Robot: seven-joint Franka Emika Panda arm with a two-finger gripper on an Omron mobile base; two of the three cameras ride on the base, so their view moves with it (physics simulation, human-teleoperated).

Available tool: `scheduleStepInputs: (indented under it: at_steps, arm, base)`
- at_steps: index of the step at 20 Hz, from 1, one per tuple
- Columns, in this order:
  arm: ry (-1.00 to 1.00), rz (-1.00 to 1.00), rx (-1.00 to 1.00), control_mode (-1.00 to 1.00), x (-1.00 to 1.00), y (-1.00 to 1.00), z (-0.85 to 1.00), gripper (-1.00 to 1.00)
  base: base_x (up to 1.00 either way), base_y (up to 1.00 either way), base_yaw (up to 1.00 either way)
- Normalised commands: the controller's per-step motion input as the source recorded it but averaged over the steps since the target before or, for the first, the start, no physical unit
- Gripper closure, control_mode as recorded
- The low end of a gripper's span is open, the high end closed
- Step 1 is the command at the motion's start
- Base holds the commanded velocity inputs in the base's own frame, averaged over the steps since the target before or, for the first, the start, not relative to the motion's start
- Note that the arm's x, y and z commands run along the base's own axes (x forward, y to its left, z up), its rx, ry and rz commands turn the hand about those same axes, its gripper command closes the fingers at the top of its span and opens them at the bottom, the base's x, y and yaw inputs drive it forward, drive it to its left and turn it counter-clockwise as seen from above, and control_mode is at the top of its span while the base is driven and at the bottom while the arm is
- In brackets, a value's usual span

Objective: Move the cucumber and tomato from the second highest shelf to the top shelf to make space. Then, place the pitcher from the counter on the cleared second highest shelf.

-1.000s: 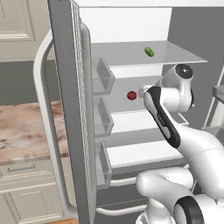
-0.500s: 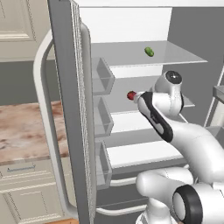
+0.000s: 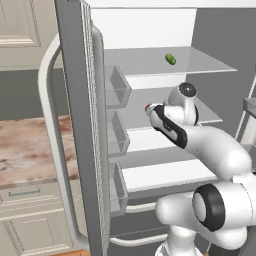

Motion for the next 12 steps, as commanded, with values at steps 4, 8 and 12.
scheduleStepInputs:
  at_steps: [4, 8, 12]
  arm:
    - [0.0, 0.0, 0.01, -1.0, 0.43, 0.0, -0.12, -1.0]
    - [0.0, 0.0, 0.0, -1.0, 0.39, 0.0, -0.19, -1.0]
    - [0.0, 0.0, 0.01, -1.0, 0.41, 0.0, -0.19, -1.0]
  base:
    - [0.0, 0.0, 0.0]
    - [0.0, 0.0, 0.0]
    - [0.0, 0.0, 0.0]
